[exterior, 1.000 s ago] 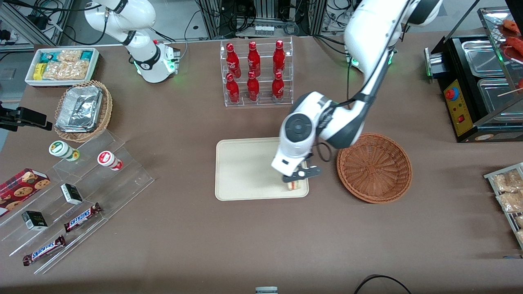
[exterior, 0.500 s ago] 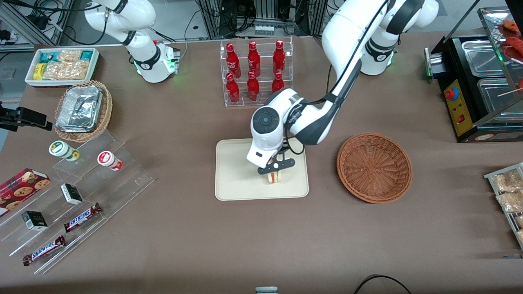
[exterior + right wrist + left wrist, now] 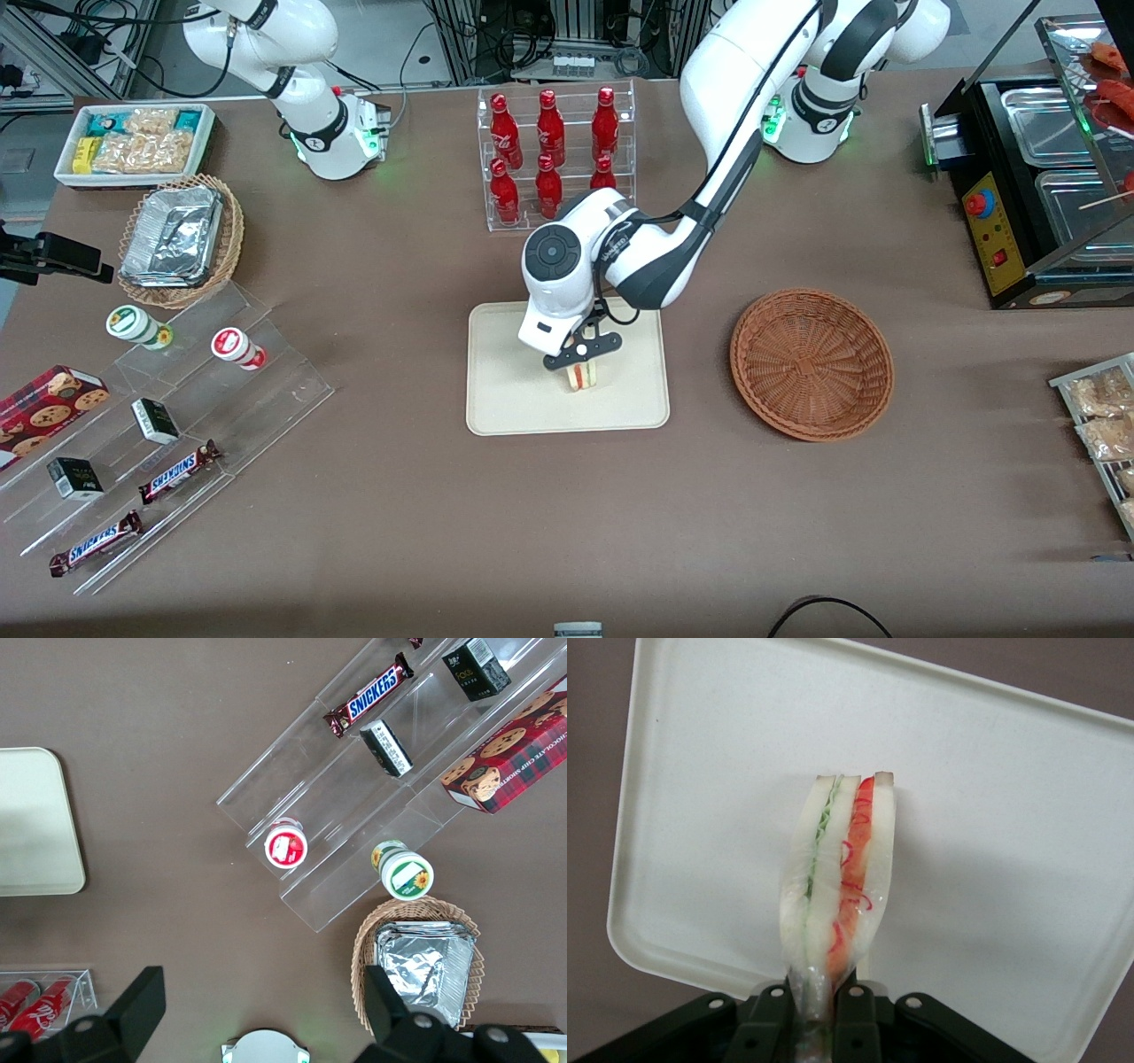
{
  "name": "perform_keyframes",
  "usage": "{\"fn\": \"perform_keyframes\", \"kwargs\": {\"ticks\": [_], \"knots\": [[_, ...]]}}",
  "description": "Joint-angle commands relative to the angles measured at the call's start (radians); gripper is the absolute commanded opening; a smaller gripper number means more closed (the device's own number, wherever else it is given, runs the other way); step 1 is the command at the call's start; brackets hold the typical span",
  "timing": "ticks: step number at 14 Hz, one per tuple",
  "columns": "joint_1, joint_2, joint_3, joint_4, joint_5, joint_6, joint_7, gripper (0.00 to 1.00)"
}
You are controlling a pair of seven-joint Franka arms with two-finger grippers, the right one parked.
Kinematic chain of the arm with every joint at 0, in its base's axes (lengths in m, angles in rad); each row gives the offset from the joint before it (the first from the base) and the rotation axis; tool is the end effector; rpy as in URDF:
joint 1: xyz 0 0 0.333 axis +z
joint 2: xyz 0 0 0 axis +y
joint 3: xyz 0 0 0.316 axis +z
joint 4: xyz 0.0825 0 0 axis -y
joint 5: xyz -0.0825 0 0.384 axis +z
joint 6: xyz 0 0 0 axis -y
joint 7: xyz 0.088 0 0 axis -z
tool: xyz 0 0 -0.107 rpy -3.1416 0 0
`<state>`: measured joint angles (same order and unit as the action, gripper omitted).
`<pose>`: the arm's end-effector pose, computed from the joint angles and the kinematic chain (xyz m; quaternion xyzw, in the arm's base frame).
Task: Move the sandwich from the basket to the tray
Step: 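Lower the sandwich onto the tray and open the left gripper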
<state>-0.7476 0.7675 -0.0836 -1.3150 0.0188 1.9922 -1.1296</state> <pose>0.5043 -0.5307 0.2738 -0.9868 -0.1546 0.0419 0.0247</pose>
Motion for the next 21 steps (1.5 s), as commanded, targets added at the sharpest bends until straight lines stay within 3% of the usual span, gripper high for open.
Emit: {"fn": "perform_keyframes", "kwargs": {"ticks": [1,13,14,15,18,21], "knots": [[-0.021,0.022,0.013,0.034,0.013,0.008,-0.042,0.00],[-0.021,0.056,0.016,0.033,0.066,0.059,-0.067,0.00],[-0.021,0.059,0.016,0.033,0.066,0.059,-0.067,0.18],[-0.021,0.059,0.016,0.033,0.067,0.059,-0.062,0.99],[-0.029,0.058,0.016,0.030,0.104,0.057,-0.064,1.00],[-0.026,0.041,0.016,0.036,0.095,0.050,-0.068,1.00]]}}
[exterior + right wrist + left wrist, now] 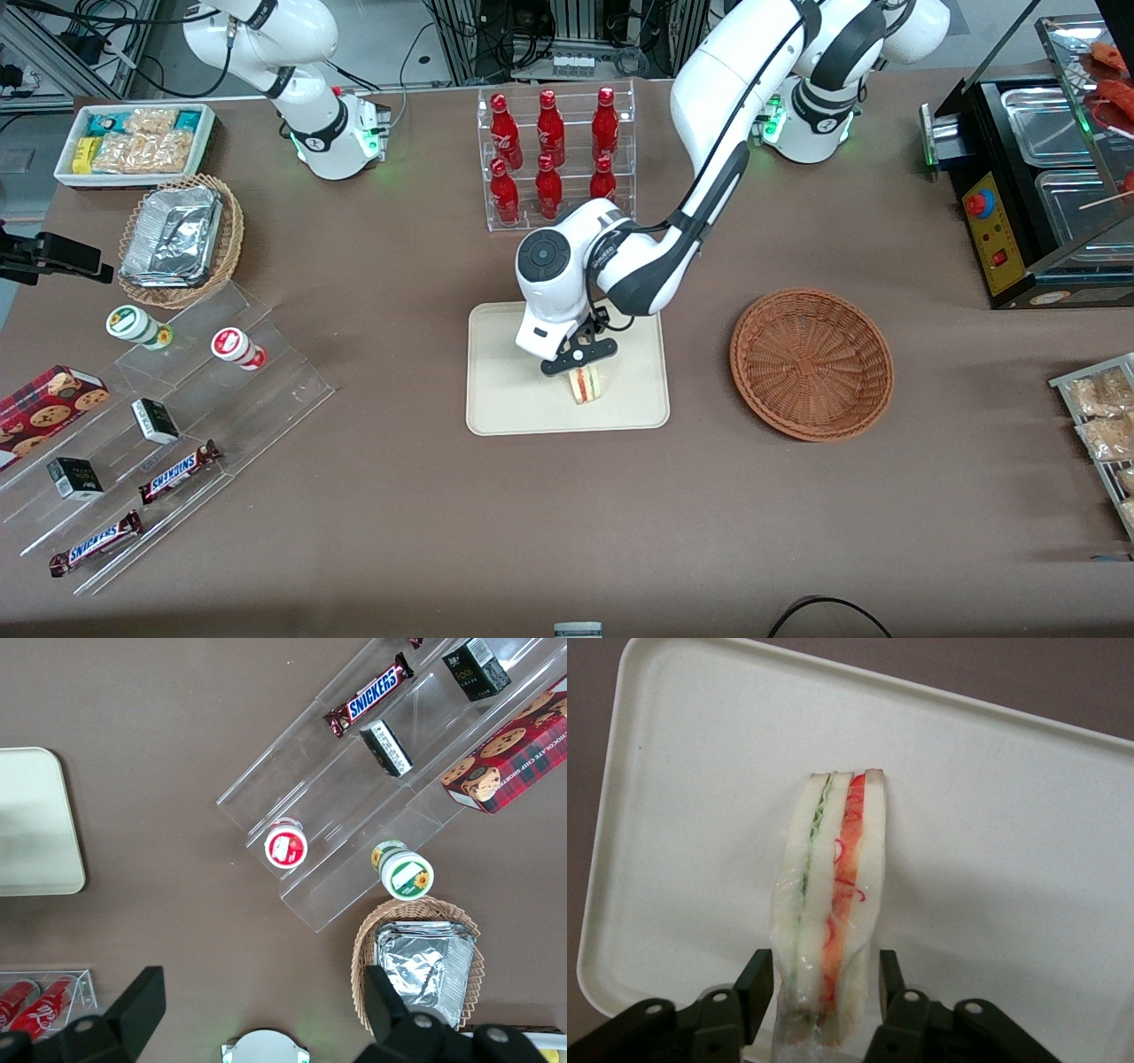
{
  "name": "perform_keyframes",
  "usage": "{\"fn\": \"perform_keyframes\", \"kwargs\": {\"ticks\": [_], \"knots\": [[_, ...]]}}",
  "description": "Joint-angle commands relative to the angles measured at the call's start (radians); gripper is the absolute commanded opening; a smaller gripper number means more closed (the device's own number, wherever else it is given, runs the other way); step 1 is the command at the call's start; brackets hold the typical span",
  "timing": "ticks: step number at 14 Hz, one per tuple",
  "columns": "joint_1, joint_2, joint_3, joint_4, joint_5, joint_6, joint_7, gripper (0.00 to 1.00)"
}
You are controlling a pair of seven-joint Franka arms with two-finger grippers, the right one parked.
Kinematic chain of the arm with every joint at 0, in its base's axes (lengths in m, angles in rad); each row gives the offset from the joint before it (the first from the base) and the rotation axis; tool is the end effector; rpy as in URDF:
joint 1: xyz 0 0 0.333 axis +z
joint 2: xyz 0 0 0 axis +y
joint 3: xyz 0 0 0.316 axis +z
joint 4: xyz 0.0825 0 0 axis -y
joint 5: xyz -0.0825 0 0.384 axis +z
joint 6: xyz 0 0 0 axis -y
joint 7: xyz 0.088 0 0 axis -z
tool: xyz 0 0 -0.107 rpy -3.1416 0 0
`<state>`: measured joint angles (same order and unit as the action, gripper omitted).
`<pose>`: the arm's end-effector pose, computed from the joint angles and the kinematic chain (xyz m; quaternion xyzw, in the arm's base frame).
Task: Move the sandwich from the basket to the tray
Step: 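Lower the sandwich onto the tray and open the left gripper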
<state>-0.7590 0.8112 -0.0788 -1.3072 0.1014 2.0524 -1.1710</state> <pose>0.5074 -0.5355 0.2499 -0.9877 -0.1523 0.0041 0.0349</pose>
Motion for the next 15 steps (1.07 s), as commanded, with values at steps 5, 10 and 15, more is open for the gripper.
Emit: {"fn": "perform_keyframes", "kwargs": {"ticks": [5,10,15], "knots": [[-0.008,-0.087,0.011,0.029,0.007,-0.078,-0.029,1.00],[0.040,-0.219,0.011,0.028,-0.006,-0.165,0.107,1.00],[0.174,-0.282,0.014,0.006,-0.026,-0.290,0.454,1.00]]}}
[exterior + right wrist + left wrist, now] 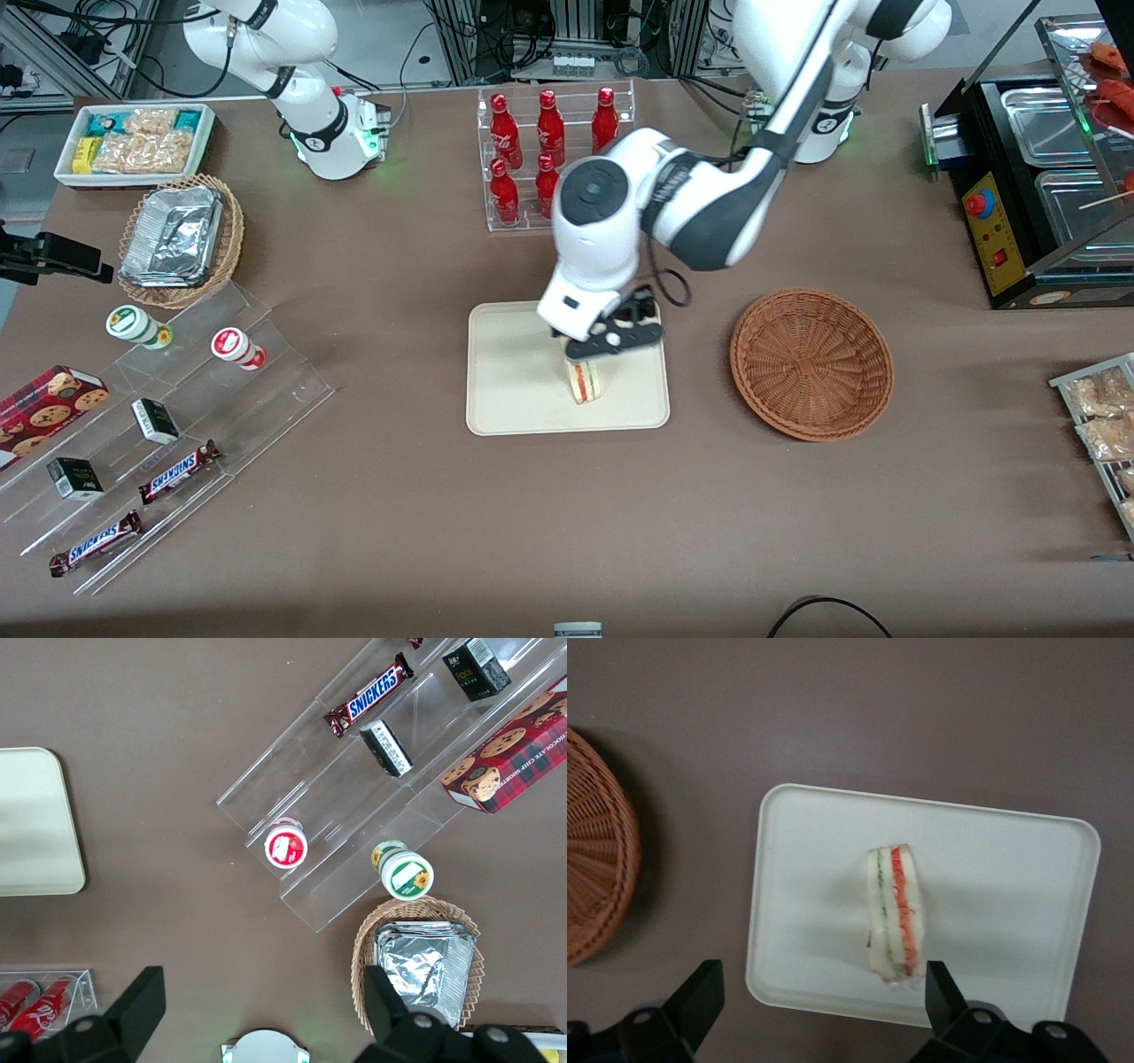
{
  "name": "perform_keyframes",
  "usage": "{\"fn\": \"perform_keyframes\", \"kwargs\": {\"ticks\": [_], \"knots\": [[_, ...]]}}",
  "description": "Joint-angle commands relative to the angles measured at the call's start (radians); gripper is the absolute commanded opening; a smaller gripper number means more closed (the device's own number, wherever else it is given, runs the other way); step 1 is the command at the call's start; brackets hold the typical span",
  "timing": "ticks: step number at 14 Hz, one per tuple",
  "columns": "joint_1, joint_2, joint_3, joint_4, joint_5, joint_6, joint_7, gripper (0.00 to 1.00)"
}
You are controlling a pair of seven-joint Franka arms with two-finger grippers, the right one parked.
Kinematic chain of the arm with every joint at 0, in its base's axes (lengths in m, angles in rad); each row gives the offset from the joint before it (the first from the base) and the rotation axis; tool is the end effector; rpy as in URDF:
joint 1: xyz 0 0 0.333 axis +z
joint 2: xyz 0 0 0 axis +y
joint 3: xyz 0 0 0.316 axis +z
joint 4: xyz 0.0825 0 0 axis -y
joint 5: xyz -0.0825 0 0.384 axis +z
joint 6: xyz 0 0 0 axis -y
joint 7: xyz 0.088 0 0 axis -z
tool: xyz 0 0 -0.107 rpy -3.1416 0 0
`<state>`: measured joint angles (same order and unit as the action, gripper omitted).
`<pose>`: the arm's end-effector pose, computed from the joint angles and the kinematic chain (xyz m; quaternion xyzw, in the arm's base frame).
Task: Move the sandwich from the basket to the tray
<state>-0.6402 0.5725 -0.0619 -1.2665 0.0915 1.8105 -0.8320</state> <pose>0.5592 -0.4499 0.4229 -0.9978 -0.0581 -0.0092 0.0293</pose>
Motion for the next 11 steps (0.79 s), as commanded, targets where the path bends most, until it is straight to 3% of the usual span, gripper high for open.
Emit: {"fn": "perform_keyframes", "kwargs": {"ticks": [1,4,11], "knots": [[0.091,-0.049,-0.003,-0.036,-0.015,-0.074,0.140,1.00],[0.177,-0.077,-0.003,-0.060,-0.009,-0.088,0.184,1.00],[0.425,-0.223,-0.003,-0.134,-0.050,-0.198,0.628,1.00]]}}
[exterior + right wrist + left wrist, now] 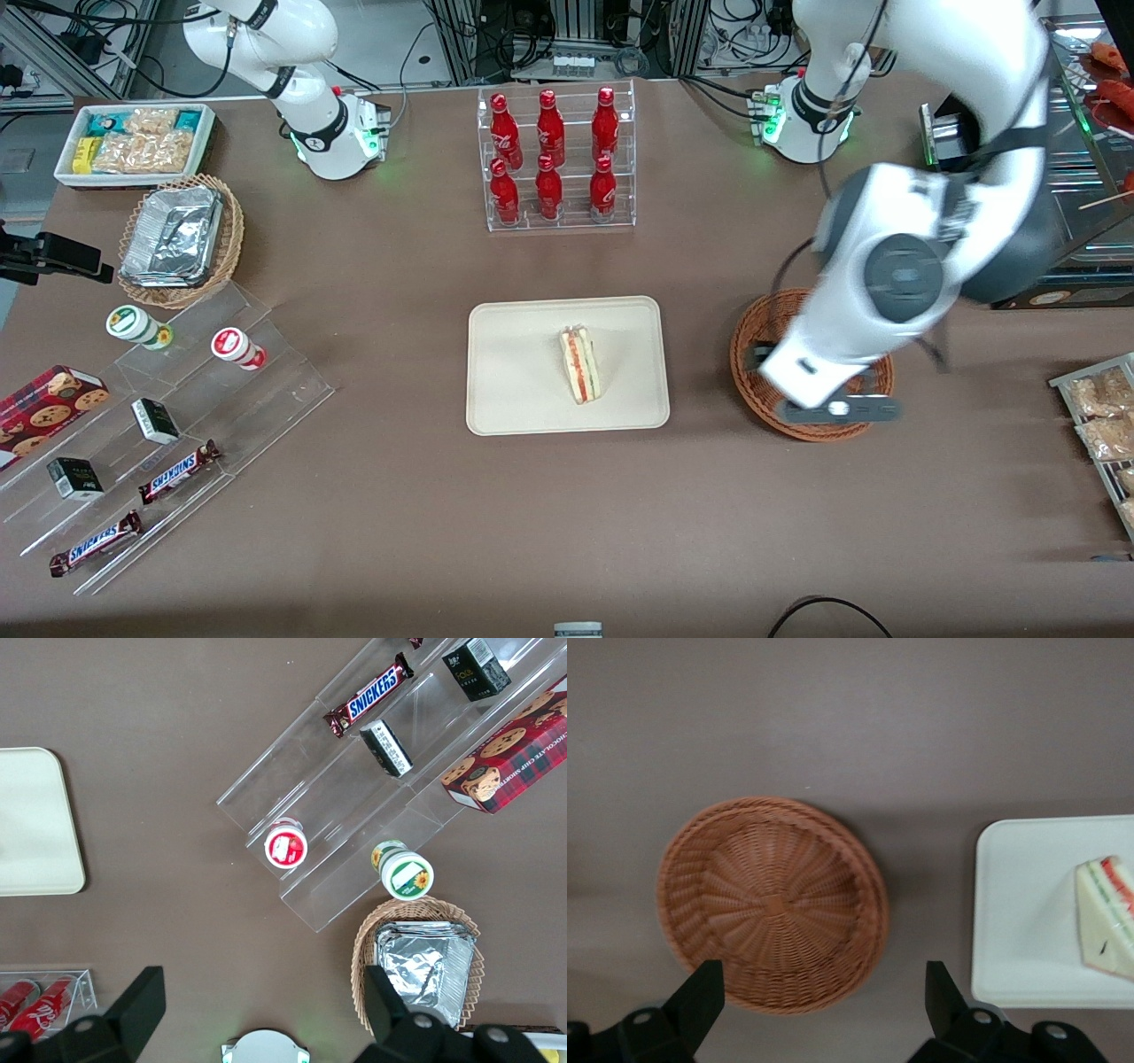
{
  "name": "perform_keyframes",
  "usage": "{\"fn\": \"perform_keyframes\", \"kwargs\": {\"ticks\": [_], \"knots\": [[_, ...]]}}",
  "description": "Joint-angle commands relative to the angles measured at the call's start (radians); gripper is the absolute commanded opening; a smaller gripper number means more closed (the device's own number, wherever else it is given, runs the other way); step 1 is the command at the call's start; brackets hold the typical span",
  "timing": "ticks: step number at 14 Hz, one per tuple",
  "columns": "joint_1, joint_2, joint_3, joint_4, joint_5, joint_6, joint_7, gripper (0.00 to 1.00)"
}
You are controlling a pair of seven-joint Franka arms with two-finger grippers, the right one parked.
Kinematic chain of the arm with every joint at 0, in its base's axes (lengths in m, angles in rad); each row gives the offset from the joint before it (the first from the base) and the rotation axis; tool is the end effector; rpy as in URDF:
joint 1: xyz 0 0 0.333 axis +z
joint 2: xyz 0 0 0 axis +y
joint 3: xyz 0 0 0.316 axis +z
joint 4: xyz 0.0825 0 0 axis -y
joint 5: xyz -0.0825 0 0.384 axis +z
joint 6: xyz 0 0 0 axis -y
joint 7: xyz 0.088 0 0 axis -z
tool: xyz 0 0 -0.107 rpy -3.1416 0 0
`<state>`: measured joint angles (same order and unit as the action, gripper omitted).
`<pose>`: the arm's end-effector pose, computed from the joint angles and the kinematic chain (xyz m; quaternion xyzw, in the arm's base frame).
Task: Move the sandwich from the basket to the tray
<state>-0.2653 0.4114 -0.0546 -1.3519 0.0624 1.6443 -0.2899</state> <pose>0.6392 -0.1986 0.4808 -0.9979 0.0175 0.0505 0.0367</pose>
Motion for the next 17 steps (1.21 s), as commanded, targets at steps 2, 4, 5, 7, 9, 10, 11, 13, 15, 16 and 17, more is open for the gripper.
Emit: {"fn": "perform_keyframes", "kwargs": {"ticks": [2,4,5,7,9,10,11,13,15,16,17], "knots": [[0.101,-0.092,-0.010,-0.050,-0.023,-0.079,0.185,1.00],[0.141,-0.129,-0.010,-0.053,-0.023,-0.121,0.263,1.00],[0.170,-0.161,-0.011,-0.079,-0.024,-0.129,0.279,1.00],[0.222,-0.233,-0.021,-0.140,-0.041,-0.129,0.323,1.00],[0.308,-0.293,-0.068,-0.171,-0.044,-0.139,0.389,1.00],[0.336,-0.310,-0.083,-0.174,-0.044,-0.155,0.411,1.00],[0.346,-0.331,-0.083,-0.174,-0.044,-0.176,0.416,1.00],[0.348,-0.374,-0.077,-0.179,-0.042,-0.198,0.416,1.00],[0.348,-0.399,-0.073,-0.182,-0.036,-0.211,0.416,1.00],[0.348,-0.401,-0.073,-0.182,-0.033,-0.215,0.414,1.00],[0.348,-0.402,-0.073,-0.182,-0.033,-0.212,0.411,1.00]]}}
